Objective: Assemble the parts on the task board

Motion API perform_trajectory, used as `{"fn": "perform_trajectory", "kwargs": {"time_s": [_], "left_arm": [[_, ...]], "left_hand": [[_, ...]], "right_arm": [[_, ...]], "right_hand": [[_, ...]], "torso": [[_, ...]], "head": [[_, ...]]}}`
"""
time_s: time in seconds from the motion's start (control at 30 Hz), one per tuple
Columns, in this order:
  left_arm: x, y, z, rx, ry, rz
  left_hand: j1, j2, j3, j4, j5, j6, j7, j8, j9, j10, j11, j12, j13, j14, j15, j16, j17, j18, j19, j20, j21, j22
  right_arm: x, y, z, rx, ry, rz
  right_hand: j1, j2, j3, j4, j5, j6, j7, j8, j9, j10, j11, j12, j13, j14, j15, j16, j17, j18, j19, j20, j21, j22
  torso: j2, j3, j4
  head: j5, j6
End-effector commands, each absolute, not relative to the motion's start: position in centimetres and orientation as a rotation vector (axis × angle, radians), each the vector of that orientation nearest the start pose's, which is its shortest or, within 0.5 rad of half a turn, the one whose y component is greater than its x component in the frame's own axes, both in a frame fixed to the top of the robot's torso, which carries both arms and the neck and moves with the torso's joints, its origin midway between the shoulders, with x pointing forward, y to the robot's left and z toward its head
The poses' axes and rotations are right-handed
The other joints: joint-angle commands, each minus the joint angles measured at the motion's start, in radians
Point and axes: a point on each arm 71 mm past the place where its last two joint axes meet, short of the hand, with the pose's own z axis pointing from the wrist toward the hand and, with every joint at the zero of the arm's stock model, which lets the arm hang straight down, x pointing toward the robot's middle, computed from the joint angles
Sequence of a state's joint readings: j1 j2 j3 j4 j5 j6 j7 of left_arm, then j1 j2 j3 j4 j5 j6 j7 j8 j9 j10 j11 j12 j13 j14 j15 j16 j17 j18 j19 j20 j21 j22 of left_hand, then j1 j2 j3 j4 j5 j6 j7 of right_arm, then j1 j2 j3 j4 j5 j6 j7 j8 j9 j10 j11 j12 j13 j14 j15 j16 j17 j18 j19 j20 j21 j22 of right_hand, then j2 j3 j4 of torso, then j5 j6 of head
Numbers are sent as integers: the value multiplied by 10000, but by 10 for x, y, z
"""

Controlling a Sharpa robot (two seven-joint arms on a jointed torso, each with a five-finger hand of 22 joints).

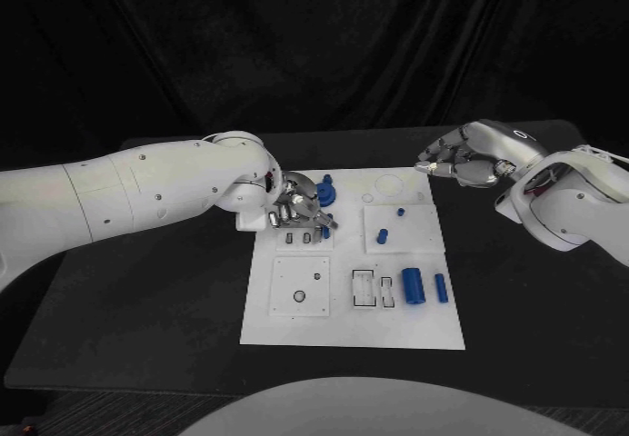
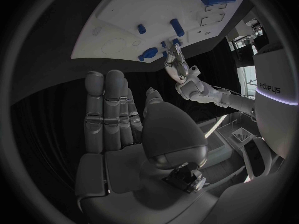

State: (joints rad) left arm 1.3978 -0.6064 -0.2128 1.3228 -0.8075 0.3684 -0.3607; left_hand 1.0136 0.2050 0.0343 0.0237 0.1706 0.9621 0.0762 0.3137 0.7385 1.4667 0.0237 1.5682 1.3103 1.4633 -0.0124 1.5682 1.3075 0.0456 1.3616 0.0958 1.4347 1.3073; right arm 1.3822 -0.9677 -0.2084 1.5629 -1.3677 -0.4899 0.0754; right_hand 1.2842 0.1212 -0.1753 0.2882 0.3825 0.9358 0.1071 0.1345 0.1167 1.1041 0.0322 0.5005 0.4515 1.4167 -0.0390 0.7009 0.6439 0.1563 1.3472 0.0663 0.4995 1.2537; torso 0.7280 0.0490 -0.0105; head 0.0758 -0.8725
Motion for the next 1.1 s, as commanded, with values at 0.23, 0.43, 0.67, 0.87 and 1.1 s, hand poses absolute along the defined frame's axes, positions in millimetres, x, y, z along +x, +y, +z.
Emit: {"fn": "perform_trajectory", "kwargs": {"time_s": [0.23,0.43,0.67,0.87,1.1], "left_arm": [[505,144,-206,-91,25478,-6802],[505,145,-206,-157,25430,-6808],[505,149,-205,-287,25345,-6811],[503,154,-205,-417,25268,-6825],[502,160,-204,-606,25122,-6854]], "left_hand": [[296,-203,935,-602,745,-158,-21,-179,252,1041,-76,26,2605,1075,-88,26,2633,108,-106,-44,-146,1265],[201,-371,1628,-926,1055,-182,1,-303,345,1041,-62,26,2605,1075,-78,26,2633,127,-175,-41,-242,1253],[-96,-607,2537,-1250,1275,-154,16,-420,467,1041,-45,26,2605,1075,-64,26,2633,130,-181,-25,-306,1295],[-425,-862,3680,-1657,1863,-93,23,-432,711,1041,-48,26,2605,1075,-68,26,2633,130,-138,-41,-344,1371],[-612,-1005,4247,-1850,2095,-103,42,-422,869,1041,-52,26,2605,1075,-77,26,2633,118,-84,-33,-338,1429]], "right_arm": [[481,-247,-145,-1993,14755,6860],[481,-248,-146,-1994,14792,6846],[482,-248,-146,-1995,14809,6836],[482,-249,-146,-1985,14849,6811],[482,-250,-147,-1973,14891,6785]], "right_hand": [[17,71,-64,-10,-41,39,54,-5,8,58,-36,24,4,73,-24,12,-7,22,38,0,-32,-3],[17,71,-64,-10,-41,39,54,-5,8,58,-36,24,4,73,-24,12,-7,22,38,0,-32,-3],[40,75,-60,-17,-50,41,54,-4,9,66,-37,28,3,71,-26,9,-8,23,41,-1,-46,-7],[42,83,-58,-13,-56,42,56,-4,9,70,-37,30,3,71,-26,13,-2,23,43,-1,-52,-8],[41,94,-58,-6,-68,42,59,-4,9,75,-36,33,3,62,-26,-25,-40,31,34,-1,-109,-24]], "torso": [[-2,1,4],[2,-2,14],[1,2,12],[1,-1,11],[6,-3,12]], "head": [[-23,-2],[-13,-2],[7,-2],[8,-2],[36,-2]]}}
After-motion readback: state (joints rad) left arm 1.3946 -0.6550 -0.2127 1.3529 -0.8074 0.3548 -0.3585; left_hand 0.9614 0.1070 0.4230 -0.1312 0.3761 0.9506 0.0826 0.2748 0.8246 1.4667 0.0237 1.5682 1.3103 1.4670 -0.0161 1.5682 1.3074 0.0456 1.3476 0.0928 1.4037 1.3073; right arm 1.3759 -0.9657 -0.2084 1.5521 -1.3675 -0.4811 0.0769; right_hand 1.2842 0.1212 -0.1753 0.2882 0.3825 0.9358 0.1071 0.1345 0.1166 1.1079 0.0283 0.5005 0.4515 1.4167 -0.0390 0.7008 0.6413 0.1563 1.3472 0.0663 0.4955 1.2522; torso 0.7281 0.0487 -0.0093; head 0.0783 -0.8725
